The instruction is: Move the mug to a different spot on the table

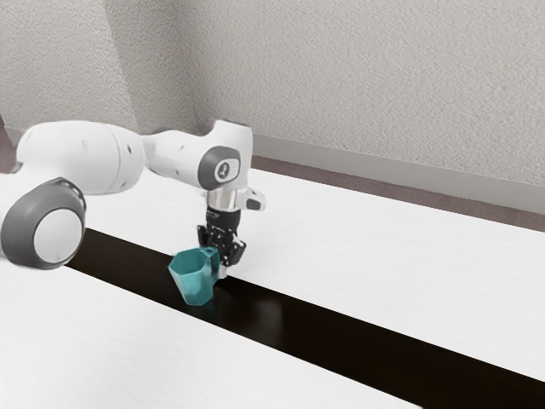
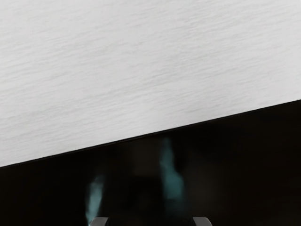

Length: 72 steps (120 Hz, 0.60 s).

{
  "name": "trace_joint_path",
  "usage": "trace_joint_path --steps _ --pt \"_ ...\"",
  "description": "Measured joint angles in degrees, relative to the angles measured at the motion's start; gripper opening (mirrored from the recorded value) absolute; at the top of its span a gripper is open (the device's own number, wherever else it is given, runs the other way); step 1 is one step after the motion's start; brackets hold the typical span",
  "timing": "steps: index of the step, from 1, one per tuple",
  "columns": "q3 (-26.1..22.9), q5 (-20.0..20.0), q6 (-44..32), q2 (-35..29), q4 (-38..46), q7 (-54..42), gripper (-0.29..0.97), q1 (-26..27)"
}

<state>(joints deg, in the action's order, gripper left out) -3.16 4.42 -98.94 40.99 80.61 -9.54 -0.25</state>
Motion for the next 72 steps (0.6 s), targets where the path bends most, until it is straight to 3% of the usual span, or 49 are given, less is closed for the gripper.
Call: trace_joint_path --steps 13,28,72 --pt "-0.3 -0.5 0.1 -0.1 0.1 -0.6 0.38 0.0" --pt "-0.3 -0.7 0.2 -0.3 0.2 -1.1 0.51 0.0" --pt "0.0 -0.3 0.3 -3.4 0.4 -2.1 0.65 0.0"
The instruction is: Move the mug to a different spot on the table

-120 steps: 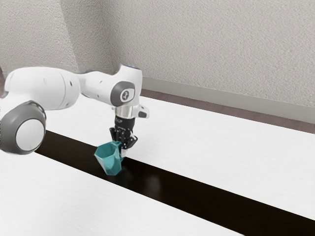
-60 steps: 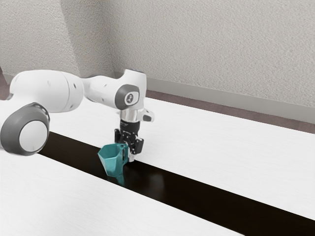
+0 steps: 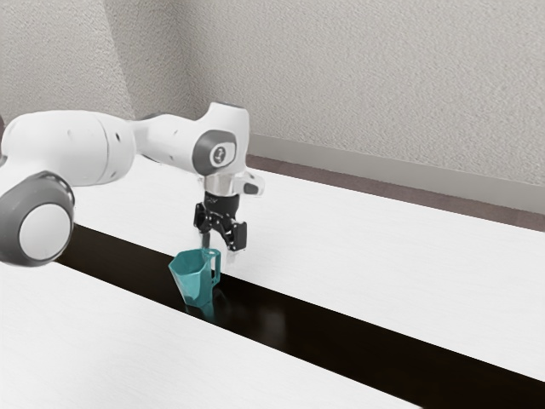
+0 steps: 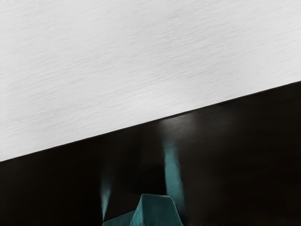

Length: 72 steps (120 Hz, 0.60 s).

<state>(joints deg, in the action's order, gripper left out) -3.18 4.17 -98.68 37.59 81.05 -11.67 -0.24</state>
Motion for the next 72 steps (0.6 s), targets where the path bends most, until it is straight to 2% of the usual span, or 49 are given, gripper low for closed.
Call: trace_joint_path --steps 24,49,72 --pt "0.0 0.0 -0.5 -6.4 2.3 -0.2 0.67 0.4" --pt "0.0 -0.2 -6.3 -17.9 12.0 0.2 0.68 0.2" --pt "2.2 -0.2 -10.6 -27.8 17.9 0.9 0.68 -0.1"
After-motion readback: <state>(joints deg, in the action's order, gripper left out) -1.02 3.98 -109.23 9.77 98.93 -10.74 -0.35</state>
